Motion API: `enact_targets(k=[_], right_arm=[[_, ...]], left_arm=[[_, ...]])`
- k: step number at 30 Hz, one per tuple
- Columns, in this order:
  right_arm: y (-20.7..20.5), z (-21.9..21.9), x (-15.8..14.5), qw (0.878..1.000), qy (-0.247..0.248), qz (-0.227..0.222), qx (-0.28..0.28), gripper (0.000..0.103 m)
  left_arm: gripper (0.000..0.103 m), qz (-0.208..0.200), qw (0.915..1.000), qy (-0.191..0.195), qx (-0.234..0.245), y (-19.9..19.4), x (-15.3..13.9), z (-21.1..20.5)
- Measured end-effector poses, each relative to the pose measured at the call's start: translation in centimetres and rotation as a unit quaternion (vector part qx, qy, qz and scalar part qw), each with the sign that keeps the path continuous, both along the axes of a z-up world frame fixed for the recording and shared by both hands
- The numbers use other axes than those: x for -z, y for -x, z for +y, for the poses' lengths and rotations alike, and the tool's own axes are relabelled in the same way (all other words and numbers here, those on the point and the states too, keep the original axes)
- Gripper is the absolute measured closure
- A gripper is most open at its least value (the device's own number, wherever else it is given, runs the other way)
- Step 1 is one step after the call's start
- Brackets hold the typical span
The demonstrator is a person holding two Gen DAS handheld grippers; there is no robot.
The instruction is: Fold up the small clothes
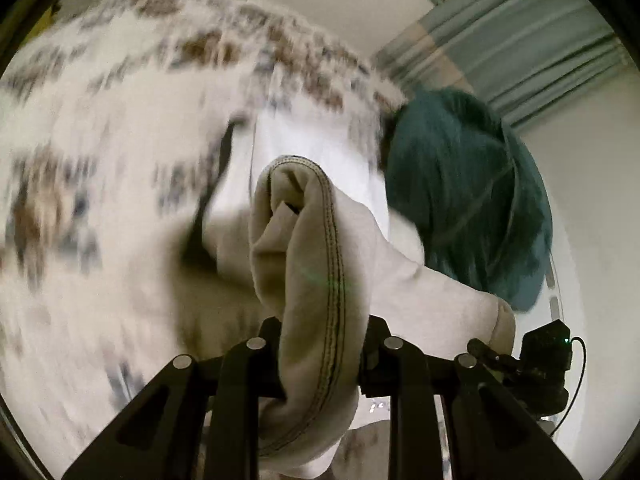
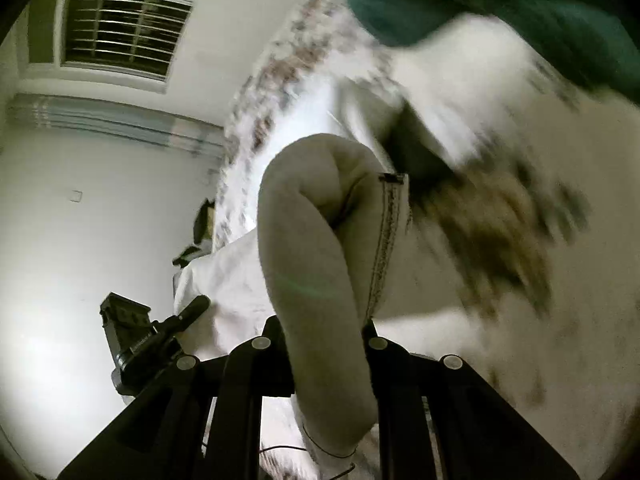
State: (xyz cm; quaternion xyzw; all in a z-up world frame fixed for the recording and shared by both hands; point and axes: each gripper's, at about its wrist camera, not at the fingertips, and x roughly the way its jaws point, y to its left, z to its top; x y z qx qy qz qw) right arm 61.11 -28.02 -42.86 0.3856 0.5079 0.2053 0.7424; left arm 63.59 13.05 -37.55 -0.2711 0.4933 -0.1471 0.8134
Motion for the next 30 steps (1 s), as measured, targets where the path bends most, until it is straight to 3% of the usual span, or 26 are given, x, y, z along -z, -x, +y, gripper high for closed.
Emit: enact_targets(k=[3, 6, 10, 13, 15, 16, 17, 18, 19, 23, 24, 28, 30], right_arm=[[-6.8, 1.8, -0.8, 1.0, 0.01, -0.018, 0.006, 0.087], [-12.2, 2.7, -0.2, 1.0, 0.022, -0.014, 0.016, 0.087], [-17.8, 4.3, 2.1, 0.998, 0.066, 0.021, 0.006, 0.086], [-19.8, 5.7, 3.1, 0.99, 0.138, 0.041, -0.012, 0.079], [-19.6, 6.1, 2.5, 0.982, 0.185, 0.029, -0.015, 0.066], [-19.0, 6.3, 2.1, 0.976, 0.215, 0.024, -0.016, 0.048], [-18.9, 6.8, 1.5, 0.969, 0.246, 0.016, -0.017, 0.029], [-18.7, 7.2, 0.9, 0.96, 0.28, 0.008, -0.017, 0.018], [-18.4, 7.7, 0.5, 0.949, 0.315, 0.003, -0.018, 0.0], [-15.3, 10.6, -1.7, 0.898, 0.437, -0.032, -0.046, 0.0], [-14.2, 10.8, -2.4, 0.892, 0.448, -0.036, -0.048, 0.0], [-10.5, 11.1, -4.7, 0.889, 0.454, -0.033, -0.035, 0.0], [-8.3, 10.9, -6.4, 0.887, 0.461, -0.036, -0.022, 0.0]], left_arm=[[0.082, -0.014, 0.9997, -0.018, 0.001, -7.3, -0.7, 1.2], [0.078, 0.003, 0.9989, -0.046, -0.001, -12.6, 0.8, 1.7], [0.075, 0.037, 0.9955, -0.086, 0.009, -15.6, 3.9, 1.3], [0.064, 0.046, 0.9867, -0.156, 0.012, -15.5, 5.1, 0.6], [0.039, 0.049, 0.9802, -0.192, 0.008, -15.4, 5.4, 0.3], [0.016, 0.048, 0.9776, -0.205, 0.005, -15.2, 5.4, 0.2], [0.002, 0.045, 0.9757, -0.214, 0.001, -14.9, 5.2, 0.1], [0.002, 0.04, 0.9728, -0.228, -0.003, -14.5, 4.9, -0.1], [0.002, 0.035, 0.9708, -0.237, -0.006, -14.2, 4.6, -0.3], [0.0, 0.018, 0.9551, -0.295, -0.022, -12.3, 3.3, -1.7], [0.0, 0.016, 0.953, -0.302, -0.021, -11.4, 2.8, -2.2], [0.0, 0.016, 0.9457, -0.324, -0.023, -8.3, 0.8, -3.7], [0.0, 0.011, 0.9463, -0.322, -0.027, -6.4, -0.8, -4.2]])
